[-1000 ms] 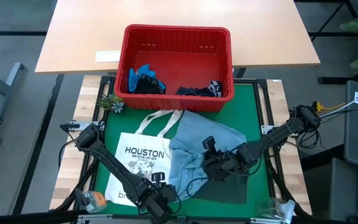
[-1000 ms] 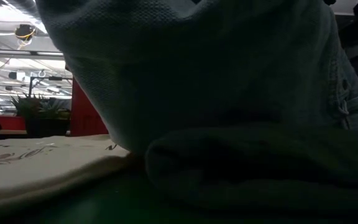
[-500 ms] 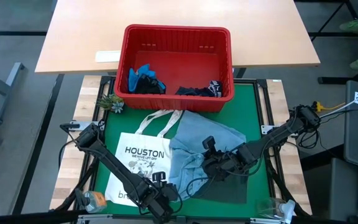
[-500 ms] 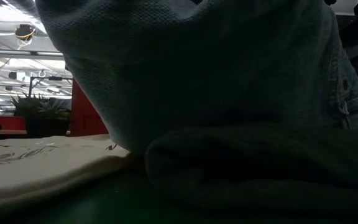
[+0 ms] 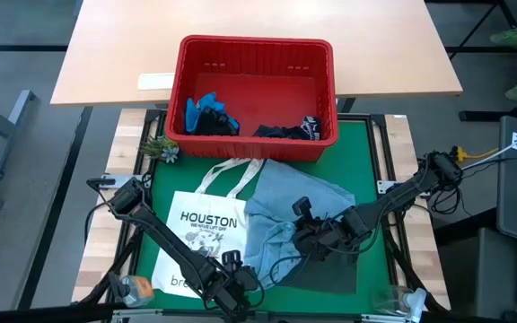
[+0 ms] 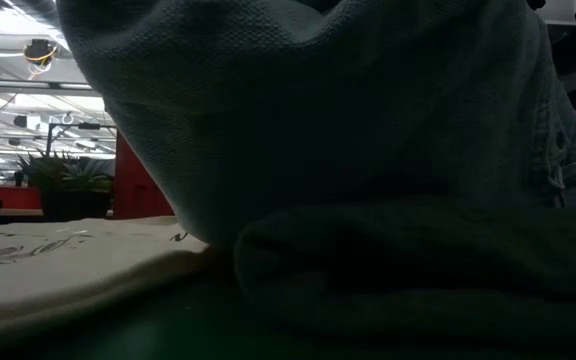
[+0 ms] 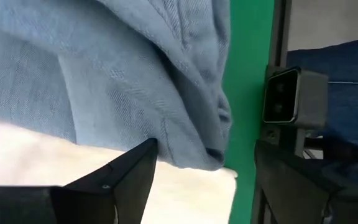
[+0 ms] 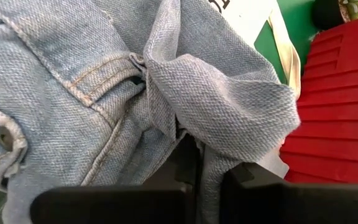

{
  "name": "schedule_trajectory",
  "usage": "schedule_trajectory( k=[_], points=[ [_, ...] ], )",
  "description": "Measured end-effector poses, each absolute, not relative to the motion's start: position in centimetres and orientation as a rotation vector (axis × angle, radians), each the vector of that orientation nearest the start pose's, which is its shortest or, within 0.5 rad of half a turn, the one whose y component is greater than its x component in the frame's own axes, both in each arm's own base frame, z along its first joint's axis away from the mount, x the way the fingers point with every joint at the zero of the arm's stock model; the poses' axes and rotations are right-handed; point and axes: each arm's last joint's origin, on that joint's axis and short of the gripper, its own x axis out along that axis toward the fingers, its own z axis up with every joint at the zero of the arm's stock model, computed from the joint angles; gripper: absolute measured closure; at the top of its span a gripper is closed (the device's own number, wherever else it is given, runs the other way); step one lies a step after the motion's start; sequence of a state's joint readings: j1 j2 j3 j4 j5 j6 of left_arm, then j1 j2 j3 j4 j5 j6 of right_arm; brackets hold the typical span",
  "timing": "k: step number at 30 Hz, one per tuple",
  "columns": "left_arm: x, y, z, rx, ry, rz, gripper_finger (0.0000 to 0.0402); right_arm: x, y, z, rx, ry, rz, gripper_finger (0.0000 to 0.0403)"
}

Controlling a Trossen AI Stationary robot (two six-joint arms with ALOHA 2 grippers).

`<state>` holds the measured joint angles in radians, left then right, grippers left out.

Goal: Fold Laundry from Bin
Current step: Fold the light blue jeans

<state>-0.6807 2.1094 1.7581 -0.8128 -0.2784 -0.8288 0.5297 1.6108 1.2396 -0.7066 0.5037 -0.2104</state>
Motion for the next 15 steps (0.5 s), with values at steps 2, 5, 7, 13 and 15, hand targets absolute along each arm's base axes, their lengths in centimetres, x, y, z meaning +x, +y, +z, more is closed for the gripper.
schedule_trajectory(
  k=[2,5,7,13,15],
  points=[
    [34.9,-27.2,21.0,-0.192,1.086,0.103,0.0137,28.7,15.2,25.2,-0.727,0.940,0.123,0.0379],
    [34.8,-27.0,20.5,-0.167,1.072,0.133,0.0136,28.7,15.2,25.2,-0.727,0.940,0.123,0.0379],
    [34.7,-27.0,20.3,-0.158,1.067,0.141,0.0136,28.7,15.2,25.2,-0.727,0.940,0.123,0.0379],
    [34.5,-26.8,19.4,-0.135,1.054,0.165,0.0136,28.7,15.2,25.2,-0.727,0.940,0.123,0.0379],
    [34.5,-26.7,19.0,-0.133,1.043,0.172,0.0137,28.7,15.2,25.2,-0.727,0.941,0.123,0.0379]
  ],
)
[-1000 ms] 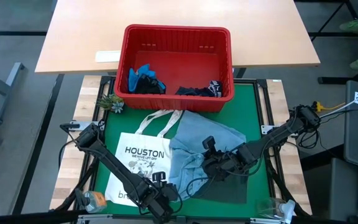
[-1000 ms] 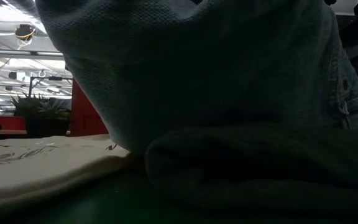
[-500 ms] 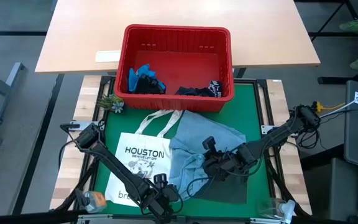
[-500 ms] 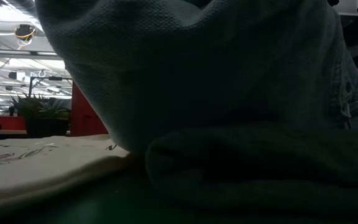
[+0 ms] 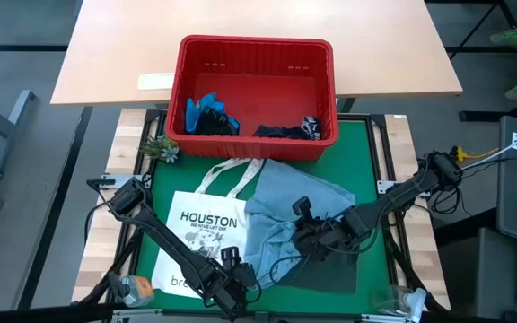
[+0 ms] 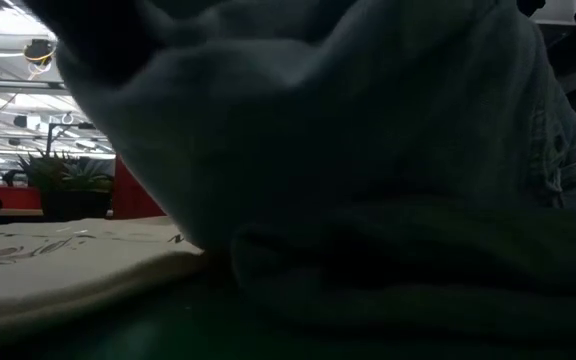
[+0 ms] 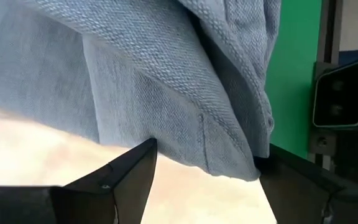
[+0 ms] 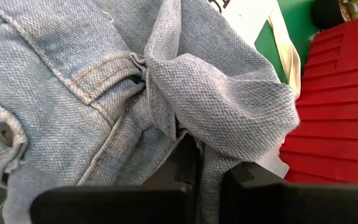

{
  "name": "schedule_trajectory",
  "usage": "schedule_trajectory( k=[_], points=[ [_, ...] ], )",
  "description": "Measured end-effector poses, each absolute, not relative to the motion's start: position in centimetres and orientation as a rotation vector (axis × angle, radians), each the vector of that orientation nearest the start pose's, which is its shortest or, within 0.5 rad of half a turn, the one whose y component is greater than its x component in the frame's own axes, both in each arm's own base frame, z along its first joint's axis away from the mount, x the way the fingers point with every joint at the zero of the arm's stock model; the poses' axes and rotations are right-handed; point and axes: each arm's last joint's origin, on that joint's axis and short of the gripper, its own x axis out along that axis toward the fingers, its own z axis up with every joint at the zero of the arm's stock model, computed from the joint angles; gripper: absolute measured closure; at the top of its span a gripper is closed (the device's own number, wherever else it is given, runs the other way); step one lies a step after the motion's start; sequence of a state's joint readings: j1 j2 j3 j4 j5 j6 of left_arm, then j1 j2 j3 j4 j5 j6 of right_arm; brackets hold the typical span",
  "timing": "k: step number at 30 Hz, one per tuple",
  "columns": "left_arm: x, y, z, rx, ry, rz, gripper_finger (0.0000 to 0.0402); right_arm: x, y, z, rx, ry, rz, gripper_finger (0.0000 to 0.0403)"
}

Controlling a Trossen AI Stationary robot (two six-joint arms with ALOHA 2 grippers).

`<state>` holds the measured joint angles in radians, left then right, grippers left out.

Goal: Fold Laundry from Bin
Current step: Fold the light blue jeans

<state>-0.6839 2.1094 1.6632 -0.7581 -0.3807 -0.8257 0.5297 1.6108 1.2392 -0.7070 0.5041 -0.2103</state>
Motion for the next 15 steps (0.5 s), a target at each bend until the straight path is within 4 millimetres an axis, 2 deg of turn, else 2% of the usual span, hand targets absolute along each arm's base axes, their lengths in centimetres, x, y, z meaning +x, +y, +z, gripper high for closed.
schedule_trajectory(
  k=[3,5,8,13,15],
  points=[
    [34.65,-26.57,18.68,-0.144,1.033,0.172,0.0146,28.72,15.19,25.22,-0.726,0.941,0.122,0.0379],
    [34.78,-26.56,18.72,-0.136,1.024,0.162,0.0172,28.71,15.19,25.22,-0.725,0.942,0.121,0.0379],
    [34.84,-26.61,18.75,-0.136,1.018,0.155,0.0237,28.71,15.19,25.21,-0.724,0.942,0.121,0.0379],
    [34.80,-26.53,18.66,-0.157,1.068,0.122,0.0373,28.65,15.20,25.20,-0.726,0.946,0.123,0.0379],
    [34.86,-26.36,18.81,-0.179,1.092,0.102,0.0385,28.53,15.22,25.22,-0.723,0.953,0.136,0.0379]
  ],
)
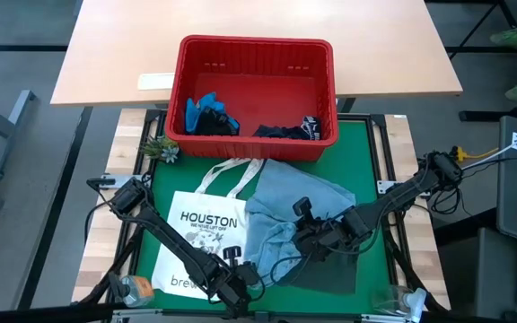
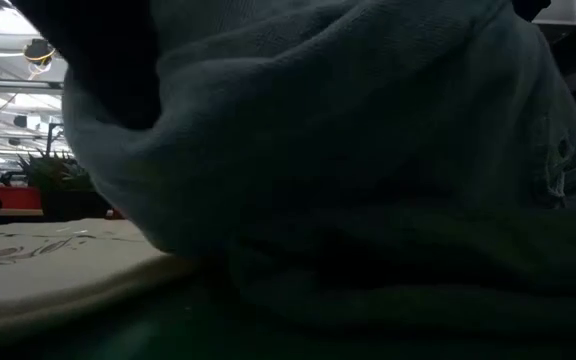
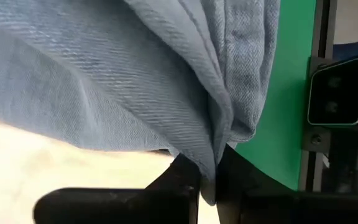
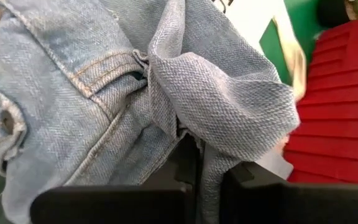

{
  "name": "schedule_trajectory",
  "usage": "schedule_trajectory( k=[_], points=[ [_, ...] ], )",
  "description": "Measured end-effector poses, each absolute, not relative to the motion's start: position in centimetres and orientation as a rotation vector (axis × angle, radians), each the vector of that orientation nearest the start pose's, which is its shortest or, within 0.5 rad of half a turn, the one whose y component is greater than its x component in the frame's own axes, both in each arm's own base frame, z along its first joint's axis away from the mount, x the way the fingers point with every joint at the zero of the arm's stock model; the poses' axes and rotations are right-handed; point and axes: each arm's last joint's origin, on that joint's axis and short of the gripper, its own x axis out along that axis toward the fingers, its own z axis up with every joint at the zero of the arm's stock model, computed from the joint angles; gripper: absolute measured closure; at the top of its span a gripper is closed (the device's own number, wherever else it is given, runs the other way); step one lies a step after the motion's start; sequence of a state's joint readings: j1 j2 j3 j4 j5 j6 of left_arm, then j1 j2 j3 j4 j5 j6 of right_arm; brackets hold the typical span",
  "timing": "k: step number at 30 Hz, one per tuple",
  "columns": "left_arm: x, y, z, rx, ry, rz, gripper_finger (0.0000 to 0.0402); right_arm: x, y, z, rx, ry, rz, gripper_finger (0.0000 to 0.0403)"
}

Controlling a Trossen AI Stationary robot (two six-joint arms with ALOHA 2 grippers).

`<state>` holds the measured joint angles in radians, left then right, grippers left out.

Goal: Fold Laundry from Bin
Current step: Fold the light blue jeans

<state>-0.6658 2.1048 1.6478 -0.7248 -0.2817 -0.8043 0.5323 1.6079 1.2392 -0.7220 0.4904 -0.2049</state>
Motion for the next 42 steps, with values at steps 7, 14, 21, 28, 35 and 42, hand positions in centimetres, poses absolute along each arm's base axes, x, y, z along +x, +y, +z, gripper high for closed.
schedule_trajectory(
  k=[7,14,21,28,35,42],
  points=[
    [34.2,-25.4,21.0,-0.197,1.111,0.086,0.0391,26.3,16.6,25.4,-0.741,1.010,0.195,0.0379],
    [33.9,-22.5,25.2,-0.256,1.061,0.111,0.0392,24.1,17.9,25.5,-0.679,1.053,0.154,0.0379],
    [34.4,-17.9,28.2,-0.248,1.020,0.169,0.0391,21.9,18.0,25.5,-0.647,1.114,-0.012,0.0379],
    [35.8,-13.0,29.5,-0.166,1.003,0.184,0.0391,20.2,16.3,27.0,-0.572,1.130,-0.173,0.0379],
    [37.3,-7.8,29.5,-0.183,1.014,0.237,0.0390,18.7,14.7,27.7,-0.542,1.154,-0.364,0.0379],
    [38.1,-2.9,29.5,-0.185,1.008,0.307,0.0390,18.3,13.1,27.2,-0.530,1.197,-0.520,0.0379]
  ],
)
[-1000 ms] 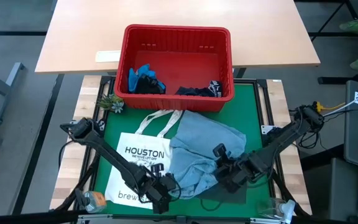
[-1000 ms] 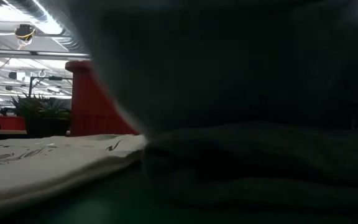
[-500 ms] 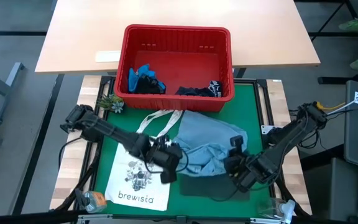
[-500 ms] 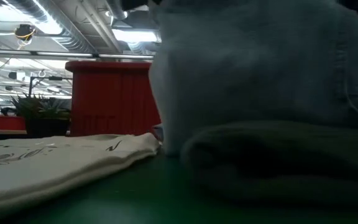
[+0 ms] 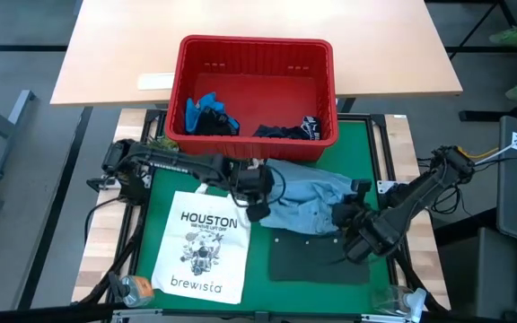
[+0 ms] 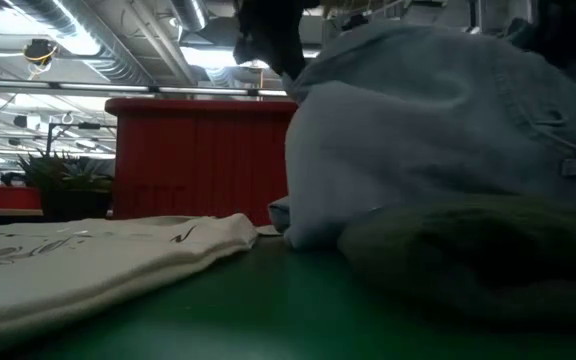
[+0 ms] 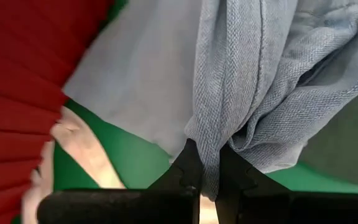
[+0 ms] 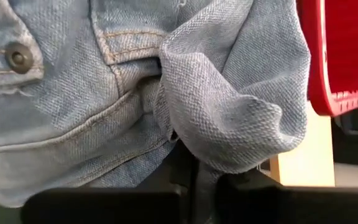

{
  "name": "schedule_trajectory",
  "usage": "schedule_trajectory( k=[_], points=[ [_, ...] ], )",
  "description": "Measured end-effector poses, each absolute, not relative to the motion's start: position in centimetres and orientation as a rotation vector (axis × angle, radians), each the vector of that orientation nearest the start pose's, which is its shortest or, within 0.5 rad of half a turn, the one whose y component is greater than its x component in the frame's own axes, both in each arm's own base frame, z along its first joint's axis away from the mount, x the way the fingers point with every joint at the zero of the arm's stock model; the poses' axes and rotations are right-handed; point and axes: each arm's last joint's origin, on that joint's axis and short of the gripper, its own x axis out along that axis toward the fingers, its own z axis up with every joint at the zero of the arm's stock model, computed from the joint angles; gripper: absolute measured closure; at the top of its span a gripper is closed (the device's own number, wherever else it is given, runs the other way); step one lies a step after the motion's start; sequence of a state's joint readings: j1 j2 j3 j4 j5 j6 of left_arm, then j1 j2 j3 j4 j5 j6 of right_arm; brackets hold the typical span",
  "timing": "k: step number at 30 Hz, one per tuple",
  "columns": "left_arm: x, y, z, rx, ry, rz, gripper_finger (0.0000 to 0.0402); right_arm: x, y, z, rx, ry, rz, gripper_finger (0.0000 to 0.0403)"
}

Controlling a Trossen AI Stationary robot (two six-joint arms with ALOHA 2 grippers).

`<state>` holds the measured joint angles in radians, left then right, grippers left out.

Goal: Fold Laundry from Bin
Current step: Fold the light blue jeans

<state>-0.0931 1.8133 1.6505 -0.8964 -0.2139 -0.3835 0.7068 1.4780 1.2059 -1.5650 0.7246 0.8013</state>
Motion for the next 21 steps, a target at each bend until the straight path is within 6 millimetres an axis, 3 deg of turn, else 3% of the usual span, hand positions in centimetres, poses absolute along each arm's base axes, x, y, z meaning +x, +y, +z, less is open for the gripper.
schedule_trajectory(
  k=[11,21],
  points=[
    [38.8,2.5,29.2,-0.163,0.986,0.373,0.0390,19.8,8.7,25.3,-0.507,1.346,-0.673,0.0379],
    [40.5,5.2,26.1,-0.162,1.024,0.440,0.0390,19.9,6.1,23.7,-0.499,1.437,-0.757,0.0379]
  ],
)
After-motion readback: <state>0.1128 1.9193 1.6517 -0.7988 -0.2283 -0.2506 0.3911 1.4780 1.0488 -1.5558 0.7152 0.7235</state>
